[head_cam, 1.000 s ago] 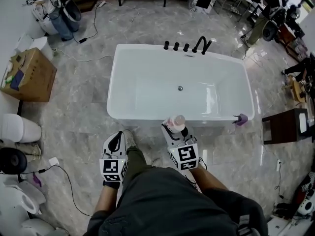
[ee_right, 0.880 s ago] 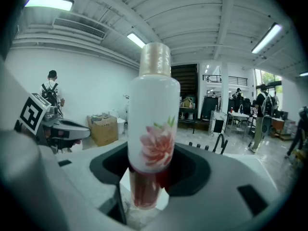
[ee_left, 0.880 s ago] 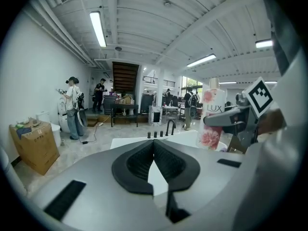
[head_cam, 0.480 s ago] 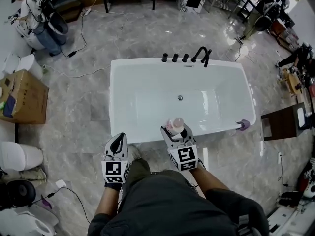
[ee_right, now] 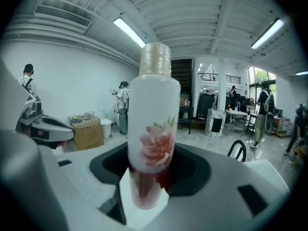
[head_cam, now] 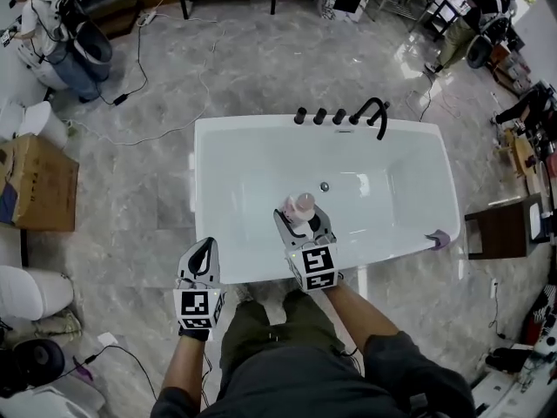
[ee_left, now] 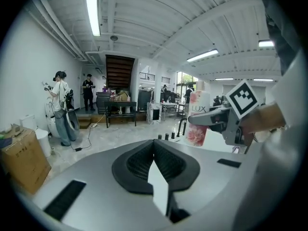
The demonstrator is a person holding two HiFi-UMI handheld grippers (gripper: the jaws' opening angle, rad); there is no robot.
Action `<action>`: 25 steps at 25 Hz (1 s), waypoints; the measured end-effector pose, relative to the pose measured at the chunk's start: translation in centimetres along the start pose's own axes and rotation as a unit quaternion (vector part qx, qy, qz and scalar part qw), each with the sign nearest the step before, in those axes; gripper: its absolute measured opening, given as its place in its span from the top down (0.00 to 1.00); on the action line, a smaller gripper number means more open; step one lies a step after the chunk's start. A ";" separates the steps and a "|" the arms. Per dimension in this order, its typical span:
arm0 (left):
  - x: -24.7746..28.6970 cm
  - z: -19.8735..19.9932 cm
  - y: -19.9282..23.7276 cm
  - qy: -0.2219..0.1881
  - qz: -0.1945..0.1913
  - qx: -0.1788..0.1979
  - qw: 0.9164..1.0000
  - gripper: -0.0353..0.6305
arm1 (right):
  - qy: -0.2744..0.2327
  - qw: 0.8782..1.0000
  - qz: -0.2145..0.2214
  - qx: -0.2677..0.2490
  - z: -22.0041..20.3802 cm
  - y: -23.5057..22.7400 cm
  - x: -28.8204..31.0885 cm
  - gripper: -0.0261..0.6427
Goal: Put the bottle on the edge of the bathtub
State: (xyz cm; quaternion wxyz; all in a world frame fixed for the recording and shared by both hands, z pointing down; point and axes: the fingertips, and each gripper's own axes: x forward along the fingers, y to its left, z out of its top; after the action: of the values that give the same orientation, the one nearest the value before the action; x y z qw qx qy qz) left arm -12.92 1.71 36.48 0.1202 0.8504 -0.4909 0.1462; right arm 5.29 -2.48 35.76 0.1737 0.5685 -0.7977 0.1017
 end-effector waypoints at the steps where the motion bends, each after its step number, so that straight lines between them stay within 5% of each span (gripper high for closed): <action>1: 1.1 -0.2 0.5 0.000 0.006 0.003 1.000 0.94 | -0.001 1.000 0.003 0.001 0.0 -0.5 1.6 0.61; 11: 10.9 -4.7 3.9 0.014 0.054 -0.011 0.998 0.94 | -0.002 1.000 0.021 -0.010 -3.9 -6.3 19.2 0.61; 25: 18.9 -12.7 8.4 0.045 0.066 -0.035 0.996 0.94 | -0.002 0.999 0.021 -0.036 -9.1 -9.3 37.9 0.61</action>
State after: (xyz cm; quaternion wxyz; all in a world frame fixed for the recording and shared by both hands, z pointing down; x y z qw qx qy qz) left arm -12.86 -13.13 55.71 0.1621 0.8038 -0.5451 0.1748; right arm 4.36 -35.37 58.66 0.1901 0.5455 -0.8128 0.0754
